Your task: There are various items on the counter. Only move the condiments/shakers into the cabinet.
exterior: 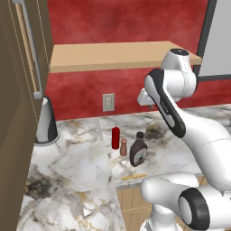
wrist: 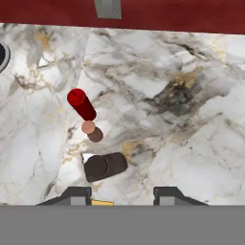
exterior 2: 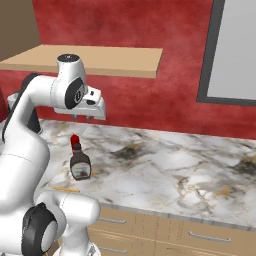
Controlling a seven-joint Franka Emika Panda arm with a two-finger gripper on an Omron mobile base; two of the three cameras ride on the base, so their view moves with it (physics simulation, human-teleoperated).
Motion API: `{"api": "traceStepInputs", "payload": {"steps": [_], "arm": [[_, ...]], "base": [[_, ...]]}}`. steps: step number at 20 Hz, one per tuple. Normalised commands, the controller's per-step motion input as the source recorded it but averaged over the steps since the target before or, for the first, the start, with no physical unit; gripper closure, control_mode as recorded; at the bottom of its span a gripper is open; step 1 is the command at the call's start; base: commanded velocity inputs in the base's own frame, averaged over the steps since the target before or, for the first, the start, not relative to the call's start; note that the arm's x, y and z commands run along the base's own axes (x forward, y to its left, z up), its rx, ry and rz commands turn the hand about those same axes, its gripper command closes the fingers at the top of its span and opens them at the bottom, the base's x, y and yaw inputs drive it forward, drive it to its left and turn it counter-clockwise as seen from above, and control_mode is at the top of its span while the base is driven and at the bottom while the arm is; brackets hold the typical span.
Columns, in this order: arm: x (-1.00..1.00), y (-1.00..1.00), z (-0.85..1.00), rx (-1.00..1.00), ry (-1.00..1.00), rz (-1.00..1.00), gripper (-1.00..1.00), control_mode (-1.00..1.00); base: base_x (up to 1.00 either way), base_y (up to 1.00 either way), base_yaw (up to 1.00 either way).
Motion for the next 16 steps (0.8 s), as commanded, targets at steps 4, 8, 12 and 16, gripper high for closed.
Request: {"api": "traceStepInputs", "payload": {"steps": [4,8,12,16], "arm": [[-0.06,-0.20,-0.17,0.06,0.02,-0.02,-1.00,-1.00],[-0.04,-0.07,-0.08,0.00,0.03,0.00,-1.00,-1.00],[0.00,-0.67,-0.38,0.13,0.00,0.10,-1.00,-1.00],[0.00,-0.57,-0.50,0.21,0.00,0.32,-1.00,-1.00]], "base": [[0.00,0.00,0.00],[0.00,0.00,0.00],[0.00,0.00,0.00],[0.00,0.00,0.00]]}}
